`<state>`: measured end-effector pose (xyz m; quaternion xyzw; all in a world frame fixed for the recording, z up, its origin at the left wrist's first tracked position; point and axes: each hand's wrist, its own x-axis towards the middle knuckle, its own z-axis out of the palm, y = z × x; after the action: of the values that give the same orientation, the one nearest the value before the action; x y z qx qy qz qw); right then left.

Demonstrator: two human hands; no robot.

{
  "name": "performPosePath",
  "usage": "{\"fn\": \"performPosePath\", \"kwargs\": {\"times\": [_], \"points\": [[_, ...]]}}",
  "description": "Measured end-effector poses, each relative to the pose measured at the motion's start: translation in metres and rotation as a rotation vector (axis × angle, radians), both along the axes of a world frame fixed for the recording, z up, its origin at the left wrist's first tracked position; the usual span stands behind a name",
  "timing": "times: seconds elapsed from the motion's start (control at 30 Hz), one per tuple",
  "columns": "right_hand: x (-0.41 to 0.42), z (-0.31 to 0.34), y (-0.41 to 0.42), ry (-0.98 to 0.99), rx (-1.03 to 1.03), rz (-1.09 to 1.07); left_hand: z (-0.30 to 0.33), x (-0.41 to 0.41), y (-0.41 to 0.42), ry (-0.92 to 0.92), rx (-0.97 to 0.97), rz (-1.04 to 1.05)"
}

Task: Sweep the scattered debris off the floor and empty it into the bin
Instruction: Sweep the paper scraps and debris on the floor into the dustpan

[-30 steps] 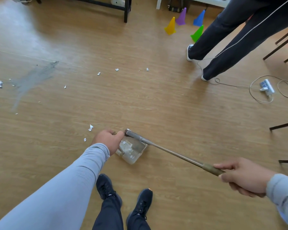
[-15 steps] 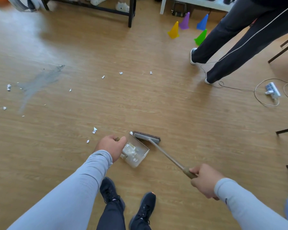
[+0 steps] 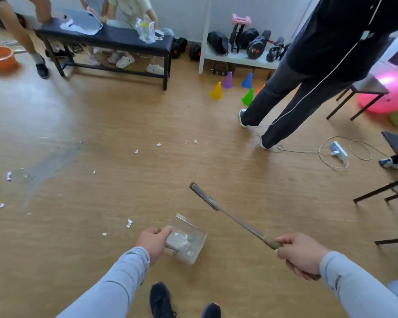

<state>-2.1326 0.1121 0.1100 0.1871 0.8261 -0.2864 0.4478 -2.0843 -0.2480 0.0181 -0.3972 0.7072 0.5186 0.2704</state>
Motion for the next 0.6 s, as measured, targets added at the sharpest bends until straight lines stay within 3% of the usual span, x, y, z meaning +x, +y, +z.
{"fn": "performPosePath", "kwargs": {"times": [0.2, 0.6], "points": [[0.014, 0.022, -0.018, 0.076, -0.065, -0.221, 0.042, -0.009, -0.056, 0.054, 0.033, -0.025], [-0.071, -0.004, -0.077, 0.005, 0.040, -0.167, 0.046, -0.048, -0.076, 0.144, 0.002, 0.025]]}}
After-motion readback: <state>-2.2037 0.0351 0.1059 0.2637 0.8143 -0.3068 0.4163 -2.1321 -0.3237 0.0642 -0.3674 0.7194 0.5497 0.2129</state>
